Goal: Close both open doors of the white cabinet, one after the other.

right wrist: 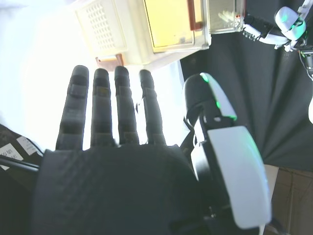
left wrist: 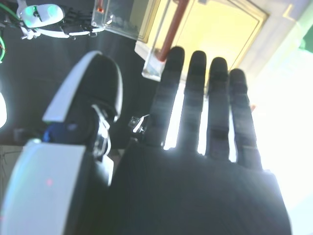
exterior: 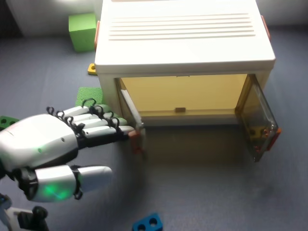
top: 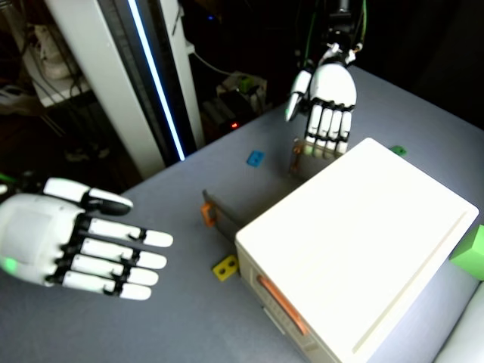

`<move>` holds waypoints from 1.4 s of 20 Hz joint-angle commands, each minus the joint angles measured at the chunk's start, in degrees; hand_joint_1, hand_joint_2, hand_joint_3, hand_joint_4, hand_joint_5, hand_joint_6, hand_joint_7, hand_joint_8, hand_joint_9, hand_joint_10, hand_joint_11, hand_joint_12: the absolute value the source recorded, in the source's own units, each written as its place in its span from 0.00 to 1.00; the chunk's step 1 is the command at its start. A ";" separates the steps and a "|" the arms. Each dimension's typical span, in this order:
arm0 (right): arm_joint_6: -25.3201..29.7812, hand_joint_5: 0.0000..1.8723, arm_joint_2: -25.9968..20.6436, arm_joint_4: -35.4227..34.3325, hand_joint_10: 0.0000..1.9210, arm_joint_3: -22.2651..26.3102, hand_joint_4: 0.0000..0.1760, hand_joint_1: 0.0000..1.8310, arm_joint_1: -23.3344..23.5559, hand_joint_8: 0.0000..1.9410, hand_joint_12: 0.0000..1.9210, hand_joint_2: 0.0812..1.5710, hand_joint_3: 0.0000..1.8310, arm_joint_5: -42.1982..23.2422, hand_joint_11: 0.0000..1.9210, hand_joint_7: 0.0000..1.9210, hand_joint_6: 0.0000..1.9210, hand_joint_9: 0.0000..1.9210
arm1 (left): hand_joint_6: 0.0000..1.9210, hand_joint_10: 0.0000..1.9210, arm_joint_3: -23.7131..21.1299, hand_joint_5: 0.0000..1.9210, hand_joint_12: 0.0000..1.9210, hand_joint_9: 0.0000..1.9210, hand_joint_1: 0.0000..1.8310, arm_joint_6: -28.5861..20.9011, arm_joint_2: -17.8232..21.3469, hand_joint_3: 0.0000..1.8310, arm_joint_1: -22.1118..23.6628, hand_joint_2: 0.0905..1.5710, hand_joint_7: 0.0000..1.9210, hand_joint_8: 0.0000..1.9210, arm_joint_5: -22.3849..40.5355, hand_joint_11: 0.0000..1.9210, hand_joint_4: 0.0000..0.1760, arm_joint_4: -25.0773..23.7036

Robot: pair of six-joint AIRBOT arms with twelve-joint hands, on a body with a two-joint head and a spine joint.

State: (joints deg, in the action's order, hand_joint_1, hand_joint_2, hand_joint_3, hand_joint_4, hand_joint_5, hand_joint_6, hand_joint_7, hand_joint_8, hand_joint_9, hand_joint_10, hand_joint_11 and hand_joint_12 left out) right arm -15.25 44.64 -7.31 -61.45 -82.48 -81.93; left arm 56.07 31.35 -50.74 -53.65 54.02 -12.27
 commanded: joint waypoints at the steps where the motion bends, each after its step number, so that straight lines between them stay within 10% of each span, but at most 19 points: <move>1: 0.54 0.14 0.19 -1.87 0.00 -0.25 0.29 0.20 0.13 0.00 0.01 0.89 0.00 -6.38 0.09 0.12 0.00 0.08 | 0.01 0.01 0.38 0.14 0.07 0.09 0.00 -0.61 -0.75 0.00 1.29 0.97 0.12 0.01 5.34 0.01 0.00 -0.37; 28: 0.54 0.14 0.72 -2.23 0.00 -0.36 0.21 0.21 -0.28 0.00 0.00 0.89 0.00 -6.40 0.08 0.12 0.00 0.08 | 0.00 0.00 4.13 0.12 0.05 0.08 0.00 0.51 -7.04 0.00 7.96 0.97 0.11 0.00 2.28 0.02 0.00 -1.54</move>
State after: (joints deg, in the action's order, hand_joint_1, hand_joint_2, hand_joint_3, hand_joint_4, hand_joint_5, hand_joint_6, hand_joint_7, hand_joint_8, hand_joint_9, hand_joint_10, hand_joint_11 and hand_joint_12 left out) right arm -15.20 45.19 -7.70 -61.47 -82.76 -81.84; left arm 60.29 32.03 -58.30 -46.19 49.34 -14.46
